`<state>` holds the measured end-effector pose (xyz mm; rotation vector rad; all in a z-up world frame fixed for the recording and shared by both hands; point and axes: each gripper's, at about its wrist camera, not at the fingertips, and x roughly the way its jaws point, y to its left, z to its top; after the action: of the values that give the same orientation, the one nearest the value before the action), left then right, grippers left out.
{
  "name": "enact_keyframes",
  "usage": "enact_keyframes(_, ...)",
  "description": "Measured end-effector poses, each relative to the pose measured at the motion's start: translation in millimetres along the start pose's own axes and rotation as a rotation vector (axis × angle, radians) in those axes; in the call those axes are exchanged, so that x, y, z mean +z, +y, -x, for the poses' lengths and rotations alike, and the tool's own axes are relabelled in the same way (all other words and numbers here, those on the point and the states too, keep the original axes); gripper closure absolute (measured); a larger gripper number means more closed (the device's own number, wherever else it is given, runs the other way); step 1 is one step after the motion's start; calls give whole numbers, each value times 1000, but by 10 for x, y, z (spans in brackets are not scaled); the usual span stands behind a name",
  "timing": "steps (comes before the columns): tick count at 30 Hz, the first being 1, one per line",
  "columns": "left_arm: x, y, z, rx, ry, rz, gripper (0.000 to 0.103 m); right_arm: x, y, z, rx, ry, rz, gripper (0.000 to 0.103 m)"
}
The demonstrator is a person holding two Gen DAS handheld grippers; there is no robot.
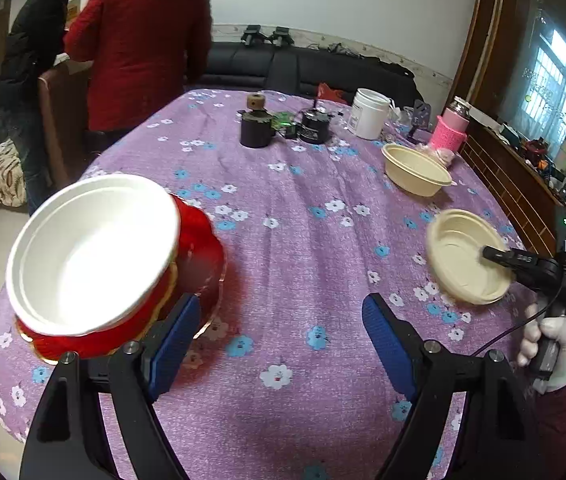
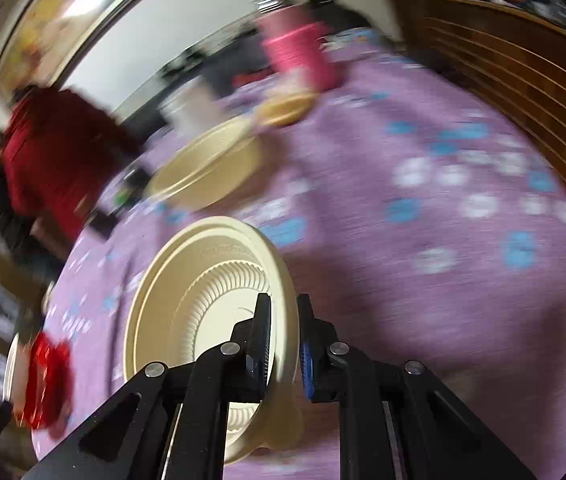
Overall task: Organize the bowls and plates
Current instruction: 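Move the left tool to the large beige plastic bowl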
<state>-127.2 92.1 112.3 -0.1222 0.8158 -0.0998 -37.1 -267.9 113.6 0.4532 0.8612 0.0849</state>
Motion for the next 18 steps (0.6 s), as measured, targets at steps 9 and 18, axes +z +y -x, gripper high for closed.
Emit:
enact_keyframes(9, 72, -270, -296, -83, 80, -46, 21, -407, 803, -356, 136, 80, 218, 88)
enact_keyframes(18, 262, -549, -1009, -142, 194, -19, 23, -428, 615, -275, 126, 27, 184, 85)
